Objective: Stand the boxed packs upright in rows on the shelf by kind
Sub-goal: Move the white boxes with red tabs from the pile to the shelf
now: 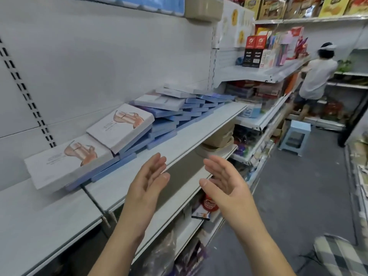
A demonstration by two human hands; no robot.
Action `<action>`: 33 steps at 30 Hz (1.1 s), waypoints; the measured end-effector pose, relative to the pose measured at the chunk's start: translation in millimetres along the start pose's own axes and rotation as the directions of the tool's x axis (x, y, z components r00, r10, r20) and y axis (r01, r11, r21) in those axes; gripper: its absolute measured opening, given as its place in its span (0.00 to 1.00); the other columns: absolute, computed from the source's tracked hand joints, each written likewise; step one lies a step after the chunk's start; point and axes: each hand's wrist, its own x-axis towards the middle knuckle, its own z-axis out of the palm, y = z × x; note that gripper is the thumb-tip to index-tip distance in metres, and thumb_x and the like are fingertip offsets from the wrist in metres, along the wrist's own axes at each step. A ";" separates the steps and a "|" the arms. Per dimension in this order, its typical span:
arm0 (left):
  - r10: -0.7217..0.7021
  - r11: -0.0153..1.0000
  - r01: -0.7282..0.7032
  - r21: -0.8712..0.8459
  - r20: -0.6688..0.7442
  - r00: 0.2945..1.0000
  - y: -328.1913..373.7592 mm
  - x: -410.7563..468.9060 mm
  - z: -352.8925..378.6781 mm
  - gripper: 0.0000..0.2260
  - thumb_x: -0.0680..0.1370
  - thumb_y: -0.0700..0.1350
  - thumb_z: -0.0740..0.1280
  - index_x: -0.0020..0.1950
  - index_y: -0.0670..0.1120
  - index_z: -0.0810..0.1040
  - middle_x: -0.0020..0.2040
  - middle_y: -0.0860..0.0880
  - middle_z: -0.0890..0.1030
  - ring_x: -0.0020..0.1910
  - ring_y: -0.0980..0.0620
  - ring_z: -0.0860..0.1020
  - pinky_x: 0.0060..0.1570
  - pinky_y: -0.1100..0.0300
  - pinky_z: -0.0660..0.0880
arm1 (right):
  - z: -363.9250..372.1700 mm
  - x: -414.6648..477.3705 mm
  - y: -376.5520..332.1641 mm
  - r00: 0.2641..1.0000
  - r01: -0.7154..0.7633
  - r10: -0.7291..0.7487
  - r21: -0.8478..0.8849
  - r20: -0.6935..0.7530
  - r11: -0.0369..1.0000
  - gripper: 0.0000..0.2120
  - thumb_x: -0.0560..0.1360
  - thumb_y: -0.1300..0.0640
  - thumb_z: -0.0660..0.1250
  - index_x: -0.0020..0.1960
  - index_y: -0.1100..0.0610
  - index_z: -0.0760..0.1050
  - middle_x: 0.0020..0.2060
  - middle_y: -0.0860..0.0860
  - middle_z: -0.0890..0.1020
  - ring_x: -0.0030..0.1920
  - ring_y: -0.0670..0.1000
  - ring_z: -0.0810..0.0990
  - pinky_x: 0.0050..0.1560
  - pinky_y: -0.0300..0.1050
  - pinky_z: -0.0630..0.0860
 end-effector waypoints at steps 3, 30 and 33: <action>0.001 0.999 0.000 0.035 -0.034 0.999 -3.1 30.2 49.5 0.26 0.75 0.55 0.68 0.73 0.59 0.73 0.65 0.66 0.80 0.65 0.66 0.77 0.61 0.66 0.70 | -50.0 38.8 9.6 0.999 0.024 -0.024 0.007 0.028 1.000 0.26 0.75 0.48 0.73 0.71 0.38 0.70 0.66 0.34 0.78 0.69 0.37 0.74 0.69 0.44 0.70; 0.208 0.971 -0.134 0.199 -0.416 0.885 18.9 282.7 82.2 0.20 0.81 0.45 0.69 0.72 0.59 0.76 0.63 0.66 0.82 0.63 0.69 0.77 0.56 0.73 0.74 | -106.2 400.4 33.1 0.956 0.160 -0.159 0.014 0.246 0.987 0.23 0.78 0.55 0.72 0.70 0.42 0.73 0.64 0.38 0.81 0.64 0.36 0.78 0.62 0.39 0.74; 0.194 0.967 -0.090 0.237 -0.465 0.864 19.9 295.9 79.3 0.19 0.80 0.47 0.70 0.69 0.63 0.78 0.63 0.68 0.81 0.62 0.71 0.77 0.57 0.66 0.71 | -103.2 431.1 42.0 0.957 0.131 -0.130 0.013 0.261 0.991 0.22 0.77 0.55 0.72 0.69 0.41 0.74 0.63 0.39 0.81 0.62 0.37 0.79 0.62 0.40 0.75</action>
